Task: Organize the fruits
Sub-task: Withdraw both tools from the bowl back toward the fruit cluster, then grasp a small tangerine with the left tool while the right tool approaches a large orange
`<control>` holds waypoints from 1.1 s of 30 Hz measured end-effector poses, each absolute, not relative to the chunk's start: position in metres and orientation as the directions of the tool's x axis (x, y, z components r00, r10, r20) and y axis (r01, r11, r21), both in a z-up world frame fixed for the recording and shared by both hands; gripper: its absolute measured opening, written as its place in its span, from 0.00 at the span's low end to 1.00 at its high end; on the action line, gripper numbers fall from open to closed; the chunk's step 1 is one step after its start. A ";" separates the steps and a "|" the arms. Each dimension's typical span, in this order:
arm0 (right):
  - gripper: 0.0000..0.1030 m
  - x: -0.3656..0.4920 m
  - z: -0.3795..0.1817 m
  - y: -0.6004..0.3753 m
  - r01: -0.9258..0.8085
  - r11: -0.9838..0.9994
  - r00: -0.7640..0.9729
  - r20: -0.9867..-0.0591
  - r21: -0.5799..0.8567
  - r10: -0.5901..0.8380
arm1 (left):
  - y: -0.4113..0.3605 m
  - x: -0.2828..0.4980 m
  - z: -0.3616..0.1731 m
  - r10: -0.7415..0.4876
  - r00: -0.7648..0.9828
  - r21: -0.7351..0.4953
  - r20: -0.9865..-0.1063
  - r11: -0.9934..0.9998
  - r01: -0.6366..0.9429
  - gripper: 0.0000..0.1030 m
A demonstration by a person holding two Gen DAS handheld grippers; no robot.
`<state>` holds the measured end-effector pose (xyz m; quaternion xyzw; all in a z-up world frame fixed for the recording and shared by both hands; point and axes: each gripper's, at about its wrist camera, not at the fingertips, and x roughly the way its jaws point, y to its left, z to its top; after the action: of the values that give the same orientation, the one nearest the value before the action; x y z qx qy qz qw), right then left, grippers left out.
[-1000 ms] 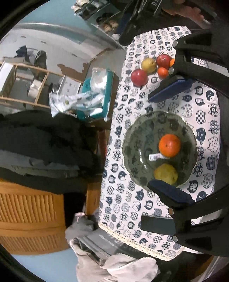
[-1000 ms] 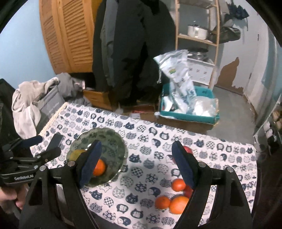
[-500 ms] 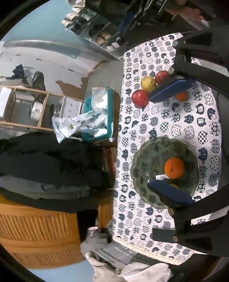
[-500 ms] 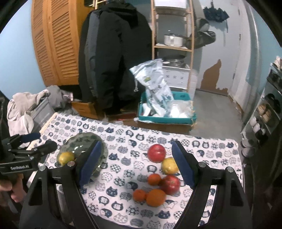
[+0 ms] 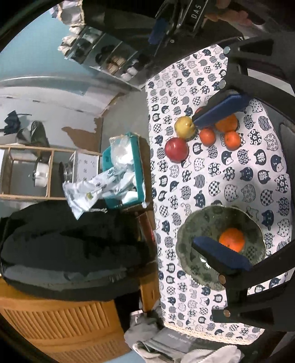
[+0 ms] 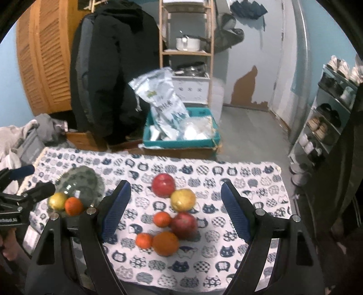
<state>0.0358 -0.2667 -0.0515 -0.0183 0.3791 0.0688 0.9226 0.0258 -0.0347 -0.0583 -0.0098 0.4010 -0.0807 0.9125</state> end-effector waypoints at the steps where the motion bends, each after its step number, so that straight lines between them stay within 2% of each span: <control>1: 0.79 0.037 -0.056 -0.269 -0.135 0.991 0.698 -0.709 0.013 0.104 | -0.038 0.028 -0.062 -0.162 0.657 -0.086 -0.736 0.985 0.147 0.95; 8: 0.79 0.047 -0.091 -0.289 -0.090 0.996 0.634 -0.772 -0.006 0.053 | -0.058 0.048 -0.104 -0.192 0.563 -0.106 -0.804 0.978 0.181 0.95; 20: 0.79 0.061 -0.167 -0.305 -0.055 0.998 0.488 -0.872 0.023 0.047 | -0.088 0.062 -0.181 -0.194 0.410 -0.101 -0.891 0.966 0.238 0.95; 26: 0.79 0.062 -0.195 -0.303 -0.049 0.998 0.434 -0.899 0.047 0.063 | -0.101 0.068 -0.223 -0.171 0.339 -0.081 -0.925 0.961 0.264 0.95; 33: 0.79 0.064 -0.218 -0.304 -0.033 0.997 0.381 -0.921 0.073 0.080 | -0.116 0.067 -0.240 -0.173 0.320 -0.069 -0.932 0.948 0.310 0.95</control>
<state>0.0639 -0.3045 -0.2184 0.0209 0.5553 0.0341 0.8307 0.0674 -0.1160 -0.2399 0.0611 0.5639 -0.1491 0.8100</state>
